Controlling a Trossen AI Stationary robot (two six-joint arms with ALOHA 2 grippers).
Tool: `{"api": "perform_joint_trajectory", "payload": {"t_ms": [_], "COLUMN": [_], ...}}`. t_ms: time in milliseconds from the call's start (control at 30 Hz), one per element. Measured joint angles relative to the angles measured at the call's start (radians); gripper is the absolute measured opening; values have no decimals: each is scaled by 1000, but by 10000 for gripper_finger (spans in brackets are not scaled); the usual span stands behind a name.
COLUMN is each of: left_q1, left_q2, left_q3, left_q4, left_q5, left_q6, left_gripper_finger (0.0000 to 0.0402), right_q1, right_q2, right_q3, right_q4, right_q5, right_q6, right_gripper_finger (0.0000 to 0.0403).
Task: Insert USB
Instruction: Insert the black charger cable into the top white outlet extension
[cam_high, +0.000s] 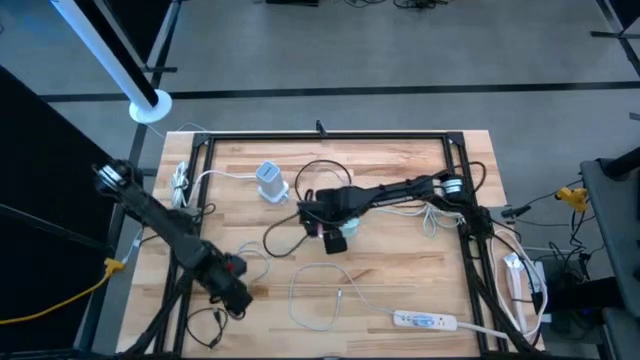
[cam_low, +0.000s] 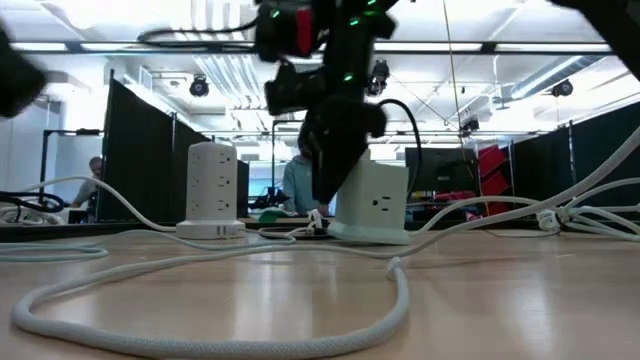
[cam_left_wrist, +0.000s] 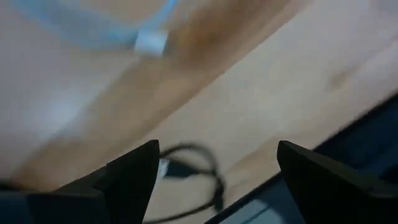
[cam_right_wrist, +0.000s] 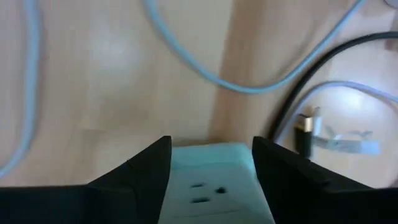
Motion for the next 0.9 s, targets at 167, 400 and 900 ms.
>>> {"api": "perform_joint_trajectory", "payload": {"t_ms": [167,400,900], "left_q1": [-105,-122,-204], "left_q2": [123,147,148], "left_q3": [20,21,-29], "left_q4": [7,141,220], "left_q5": [102,103,77], "left_q6": [-148,-309,-523], "left_gripper_finger": [313,313,303], "right_q1": [47,54,58], "right_q2": [-126,-269,-294], "right_q3": [-171,-319,-404], "right_q4": [115,234,282], "right_q5": [1,52,93], "right_q6": [27,105,152], "right_gripper_finger": [205,208,208]}}
